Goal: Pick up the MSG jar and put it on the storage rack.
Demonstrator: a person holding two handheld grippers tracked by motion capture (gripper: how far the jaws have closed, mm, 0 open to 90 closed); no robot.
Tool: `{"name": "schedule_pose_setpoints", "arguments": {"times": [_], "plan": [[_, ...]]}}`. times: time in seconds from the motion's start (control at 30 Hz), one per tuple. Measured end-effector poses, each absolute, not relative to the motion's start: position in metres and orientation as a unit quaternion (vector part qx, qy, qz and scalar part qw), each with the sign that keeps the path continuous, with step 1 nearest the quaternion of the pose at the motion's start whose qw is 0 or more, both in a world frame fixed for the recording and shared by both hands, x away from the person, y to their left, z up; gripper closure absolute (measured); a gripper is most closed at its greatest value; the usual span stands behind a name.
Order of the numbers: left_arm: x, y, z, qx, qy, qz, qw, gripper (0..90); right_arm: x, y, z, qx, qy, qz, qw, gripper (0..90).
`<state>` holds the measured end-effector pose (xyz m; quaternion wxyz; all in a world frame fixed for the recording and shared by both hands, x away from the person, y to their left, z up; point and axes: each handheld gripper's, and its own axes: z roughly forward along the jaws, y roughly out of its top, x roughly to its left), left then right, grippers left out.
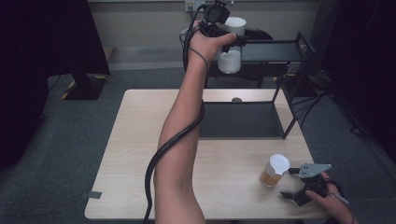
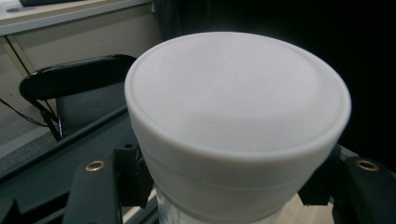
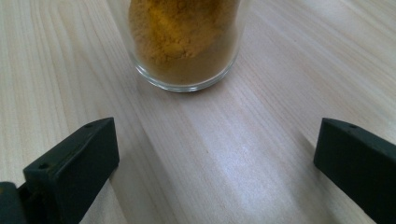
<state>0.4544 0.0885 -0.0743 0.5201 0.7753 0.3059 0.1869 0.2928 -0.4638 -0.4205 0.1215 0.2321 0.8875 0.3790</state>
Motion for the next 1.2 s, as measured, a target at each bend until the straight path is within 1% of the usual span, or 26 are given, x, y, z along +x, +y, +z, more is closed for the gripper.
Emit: {"name": "schedule_pose_setpoints", "arguments": {"times": [0.37,0.9,1.2], "plan": [[0.478,0.079,-0.064,0.768,0.320,0.208,0.514,34.8,0.293,-0.464,-0.421,0.232,0.887,0.379,0.122,0.0],[0.508,0.073,-0.073,0.762,0.332,0.218,0.512,34.7,0.293,-0.464,-0.420,0.232,0.888,0.379,0.121,0.0],[0.515,0.069,-0.079,0.762,0.334,0.224,0.508,34.7,0.293,-0.464,-0.420,0.232,0.888,0.379,0.121,0.0]]}}
